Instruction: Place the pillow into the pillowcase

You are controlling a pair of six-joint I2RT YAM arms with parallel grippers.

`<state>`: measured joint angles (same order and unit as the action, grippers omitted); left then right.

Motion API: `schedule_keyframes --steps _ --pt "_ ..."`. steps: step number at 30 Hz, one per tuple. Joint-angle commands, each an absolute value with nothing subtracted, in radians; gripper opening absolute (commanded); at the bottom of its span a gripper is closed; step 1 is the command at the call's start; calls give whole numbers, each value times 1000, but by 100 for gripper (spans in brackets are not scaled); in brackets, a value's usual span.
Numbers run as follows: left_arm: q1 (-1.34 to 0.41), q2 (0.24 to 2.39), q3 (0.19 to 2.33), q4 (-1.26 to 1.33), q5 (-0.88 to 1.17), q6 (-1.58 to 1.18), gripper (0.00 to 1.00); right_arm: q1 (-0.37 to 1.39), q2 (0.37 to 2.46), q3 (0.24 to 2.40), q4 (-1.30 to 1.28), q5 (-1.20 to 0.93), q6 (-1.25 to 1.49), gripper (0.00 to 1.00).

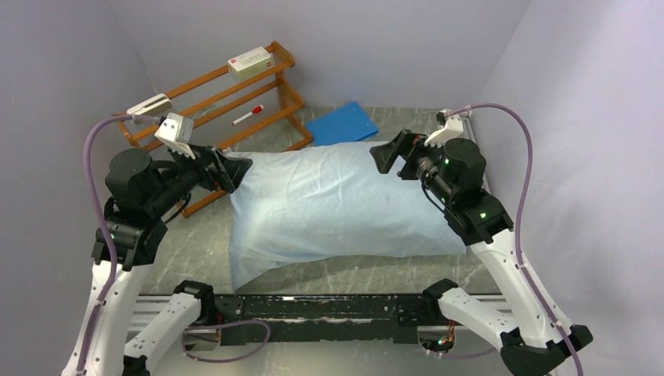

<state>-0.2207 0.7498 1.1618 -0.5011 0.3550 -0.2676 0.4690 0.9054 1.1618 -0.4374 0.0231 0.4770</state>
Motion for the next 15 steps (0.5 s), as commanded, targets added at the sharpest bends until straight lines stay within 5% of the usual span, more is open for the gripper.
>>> schedule_keyframes --steps 1,15 --pt "-227 742 1143 -486 391 -287 97 473 893 1149 -436 22 498 100" --pt "-227 723 1121 -499 376 -274 97 473 885 1158 -442 73 498 100"
